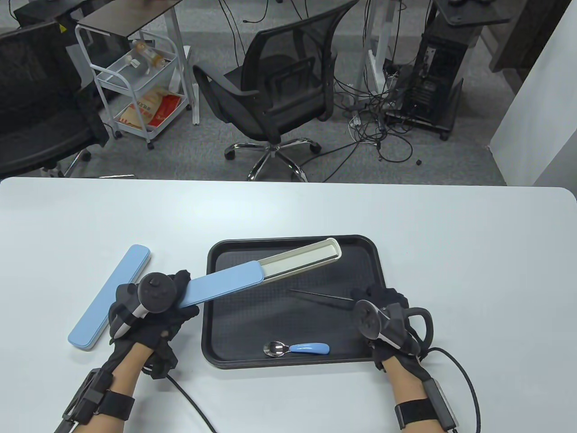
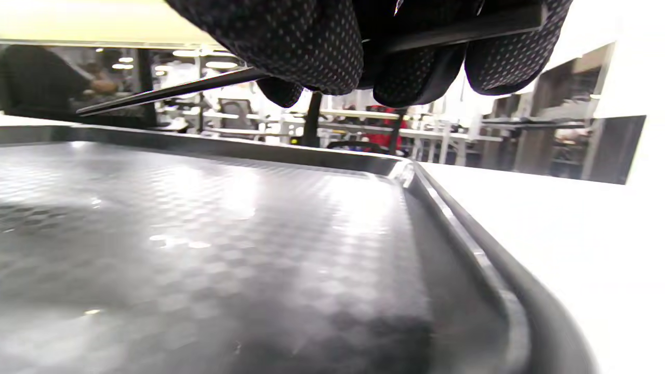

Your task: Slide to open lunch boxes and place utensils

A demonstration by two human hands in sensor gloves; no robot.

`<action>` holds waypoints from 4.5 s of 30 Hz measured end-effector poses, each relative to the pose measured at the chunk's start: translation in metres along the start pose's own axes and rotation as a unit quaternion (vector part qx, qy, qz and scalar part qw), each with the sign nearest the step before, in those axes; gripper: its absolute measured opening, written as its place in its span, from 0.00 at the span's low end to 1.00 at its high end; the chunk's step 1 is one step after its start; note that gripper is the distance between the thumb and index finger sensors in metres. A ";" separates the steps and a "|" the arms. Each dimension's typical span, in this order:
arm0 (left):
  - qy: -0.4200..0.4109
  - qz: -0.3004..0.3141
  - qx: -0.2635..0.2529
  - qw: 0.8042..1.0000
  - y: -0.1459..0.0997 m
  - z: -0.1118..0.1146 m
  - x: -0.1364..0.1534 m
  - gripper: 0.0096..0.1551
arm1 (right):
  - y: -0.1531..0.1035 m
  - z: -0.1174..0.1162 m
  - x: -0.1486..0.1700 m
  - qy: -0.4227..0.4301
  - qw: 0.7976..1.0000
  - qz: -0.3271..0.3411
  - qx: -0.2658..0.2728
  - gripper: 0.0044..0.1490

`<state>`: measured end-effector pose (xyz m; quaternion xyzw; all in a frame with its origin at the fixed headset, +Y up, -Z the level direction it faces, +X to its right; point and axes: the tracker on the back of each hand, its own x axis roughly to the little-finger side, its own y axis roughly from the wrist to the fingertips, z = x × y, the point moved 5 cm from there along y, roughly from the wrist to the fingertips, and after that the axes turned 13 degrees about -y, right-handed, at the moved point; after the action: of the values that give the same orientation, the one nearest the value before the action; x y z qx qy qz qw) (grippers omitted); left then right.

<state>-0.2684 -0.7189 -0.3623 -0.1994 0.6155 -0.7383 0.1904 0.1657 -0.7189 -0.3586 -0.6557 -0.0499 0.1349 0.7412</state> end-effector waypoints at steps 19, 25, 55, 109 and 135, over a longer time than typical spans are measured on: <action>-0.003 -0.002 -0.001 1.000 0.001 -0.001 0.003 0.53 | -0.013 0.004 0.091 0.061 0.984 -0.164 0.017 0.28; -0.003 -0.005 0.000 1.000 0.001 -0.001 0.003 0.53 | -0.019 0.002 0.109 0.076 0.974 -0.212 0.024 0.29; 0.031 0.048 0.015 0.998 -0.001 0.009 -0.016 0.53 | -0.012 0.051 0.035 -0.011 0.991 -0.054 0.125 0.27; 0.033 0.090 -0.001 0.995 -0.004 0.014 -0.032 0.53 | -0.026 0.089 -0.054 0.028 0.976 0.092 0.196 0.30; 0.008 0.035 -0.012 0.999 0.000 0.005 -0.014 0.53 | -0.020 0.006 -0.132 0.002 0.961 0.259 -0.094 0.36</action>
<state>-0.2541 -0.7162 -0.3624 -0.1739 0.6325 -0.7254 0.2086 0.0407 -0.7500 -0.3241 -0.7132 0.1103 0.3153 0.6162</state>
